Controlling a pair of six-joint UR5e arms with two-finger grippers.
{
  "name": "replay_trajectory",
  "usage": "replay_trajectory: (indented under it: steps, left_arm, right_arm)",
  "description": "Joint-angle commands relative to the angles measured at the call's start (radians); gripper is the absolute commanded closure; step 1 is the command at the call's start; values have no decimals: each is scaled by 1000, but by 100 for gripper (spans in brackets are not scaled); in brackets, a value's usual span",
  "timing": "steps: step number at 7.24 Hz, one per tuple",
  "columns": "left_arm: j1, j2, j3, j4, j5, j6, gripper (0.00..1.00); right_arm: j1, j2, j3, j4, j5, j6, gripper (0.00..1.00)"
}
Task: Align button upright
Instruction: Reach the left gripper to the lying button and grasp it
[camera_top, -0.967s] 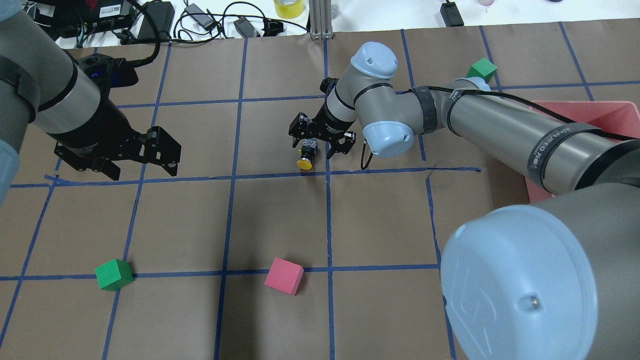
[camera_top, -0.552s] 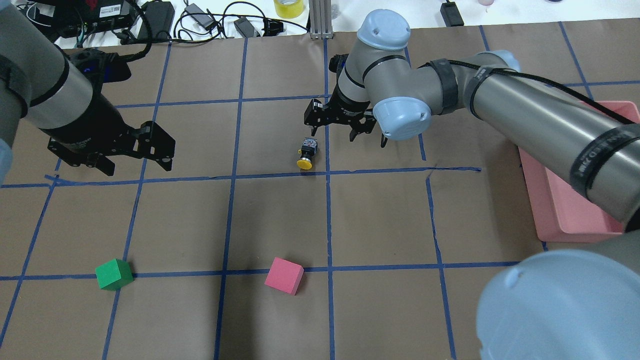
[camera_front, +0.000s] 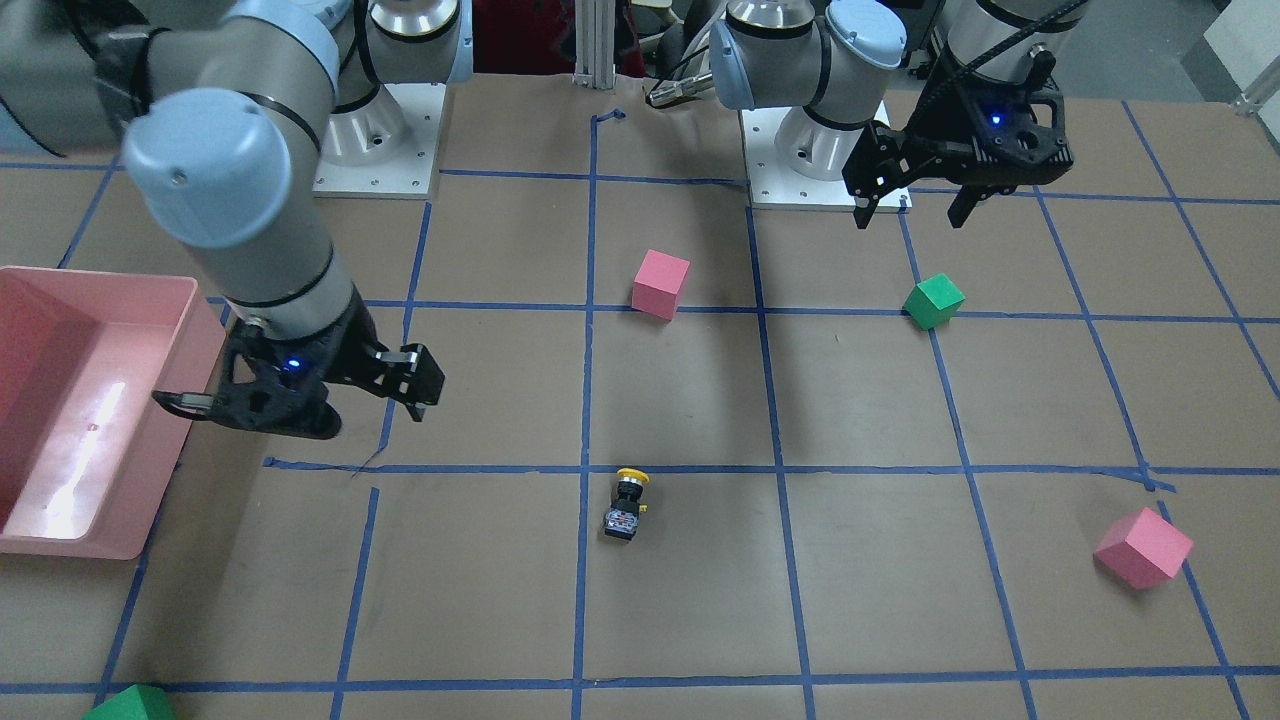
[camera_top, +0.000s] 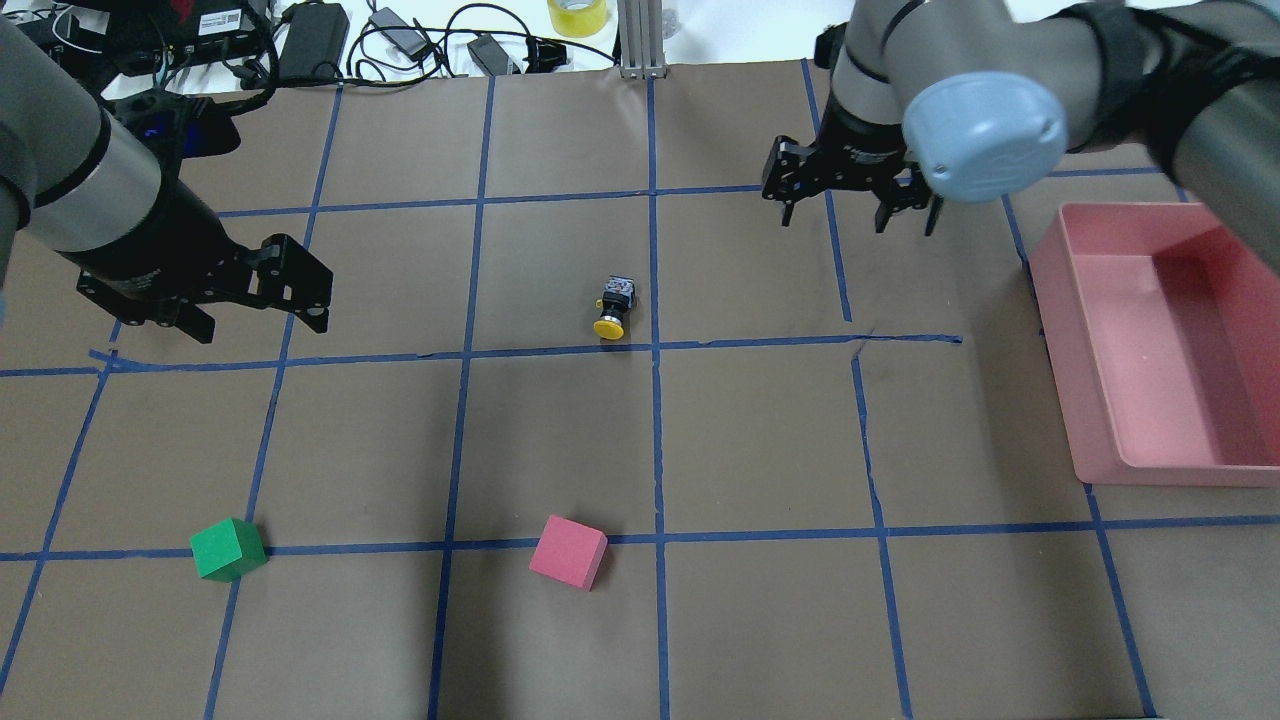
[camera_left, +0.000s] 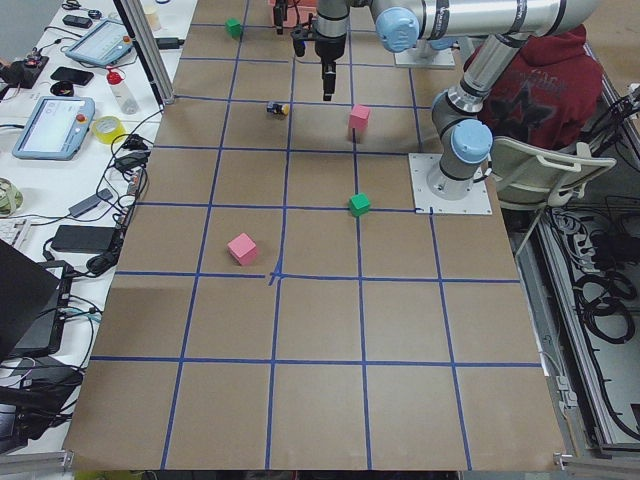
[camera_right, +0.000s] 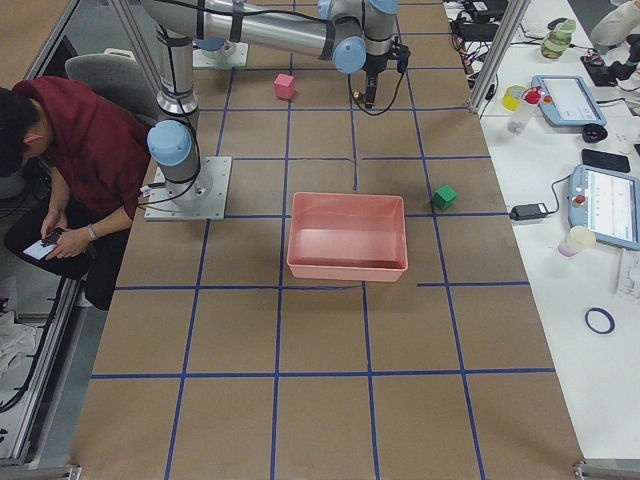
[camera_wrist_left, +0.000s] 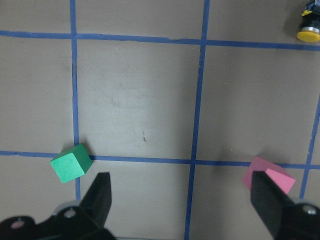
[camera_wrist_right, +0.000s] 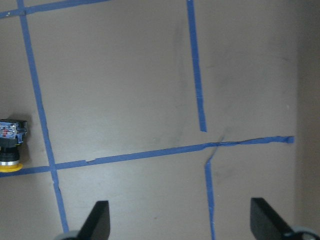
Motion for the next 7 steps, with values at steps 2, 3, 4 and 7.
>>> replay_trajectory:
  steps: [2,3,4,7]
  left_arm:
    - [-7,9,-188,401,-58,-23,0]
    - [-13,6,-239,502,-66,-79,0]
    - [-54,-11,-268,605,-65,-116,0]
    - [-195,-129,-429,1111,-20,-296,0]
  right_arm:
    - [-86,-106,3,77,3,-45,0]
    - [-86,-137,9,82,7,-45,0]
    - [-83,-157,9,93,-6,-45,0]
    - [-74,-171,9,191,-6,-48,0]
